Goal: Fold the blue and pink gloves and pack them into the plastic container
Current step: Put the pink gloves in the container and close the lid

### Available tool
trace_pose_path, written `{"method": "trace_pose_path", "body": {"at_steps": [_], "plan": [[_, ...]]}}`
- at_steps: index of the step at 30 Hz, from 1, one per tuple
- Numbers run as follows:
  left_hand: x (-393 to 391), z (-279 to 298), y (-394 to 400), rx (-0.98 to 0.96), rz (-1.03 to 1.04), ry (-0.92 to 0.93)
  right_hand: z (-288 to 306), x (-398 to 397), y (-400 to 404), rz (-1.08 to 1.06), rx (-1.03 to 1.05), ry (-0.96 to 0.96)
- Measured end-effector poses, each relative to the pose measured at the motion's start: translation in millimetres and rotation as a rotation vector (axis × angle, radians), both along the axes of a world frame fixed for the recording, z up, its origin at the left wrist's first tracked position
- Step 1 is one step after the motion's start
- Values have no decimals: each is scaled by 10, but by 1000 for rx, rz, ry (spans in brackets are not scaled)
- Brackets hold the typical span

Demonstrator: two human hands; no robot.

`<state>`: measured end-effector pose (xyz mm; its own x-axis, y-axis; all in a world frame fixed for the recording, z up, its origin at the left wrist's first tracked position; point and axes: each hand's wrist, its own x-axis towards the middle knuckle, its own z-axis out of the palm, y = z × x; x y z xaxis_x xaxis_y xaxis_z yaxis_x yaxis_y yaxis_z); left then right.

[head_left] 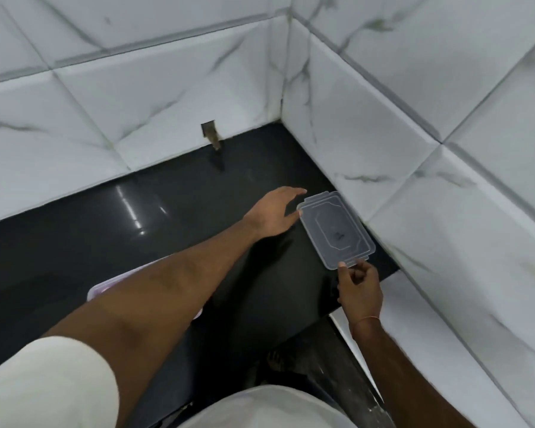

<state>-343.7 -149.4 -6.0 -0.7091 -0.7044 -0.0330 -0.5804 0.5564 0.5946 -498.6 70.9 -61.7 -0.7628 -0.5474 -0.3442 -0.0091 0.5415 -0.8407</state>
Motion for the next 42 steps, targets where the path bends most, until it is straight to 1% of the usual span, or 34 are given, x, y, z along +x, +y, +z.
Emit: {"method": "trace_pose_path", "body": {"at_steps": [5, 8, 13, 16, 21, 24, 26, 29, 31, 33, 38, 42], "plan": [[-407, -254, -128, 175, 57, -153, -66, -204, -37, -88, 30, -91], [-510, -342, -169, 208, 116, -192, -73, -251, -63, -148, 25, -163], [-529, -411, -217, 203, 154, -158, -71, -311, -120, -187, 23, -252], [-452, -407, -234, 235, 231, -125, -80, -328, -137, -187, 12, -288], [-128, -344, -225, 279, 365, -51, -85, -225, -171, -126, -3, -327], [171, -288, -229, 278, 441, 34, -28, -70, -240, -78, -49, -355], [398, -224, -226, 268, 504, 134, 28, 46, -302, -48, -96, -374], [839, -67, -160, 216, 602, 286, 159, 298, -419, 13, -183, -428], [1151, 39, -88, 171, 647, 354, 252, 474, -507, 52, -228, -458], [1494, 135, 21, 170, 704, 428, 345, 682, -597, 90, -263, -494], [2365, 332, 400, 277, 840, 669, 542, 1251, -777, 253, -293, -514], [3012, 370, 815, 399, 948, 817, 646, 1682, -827, 406, -277, -466]]}}
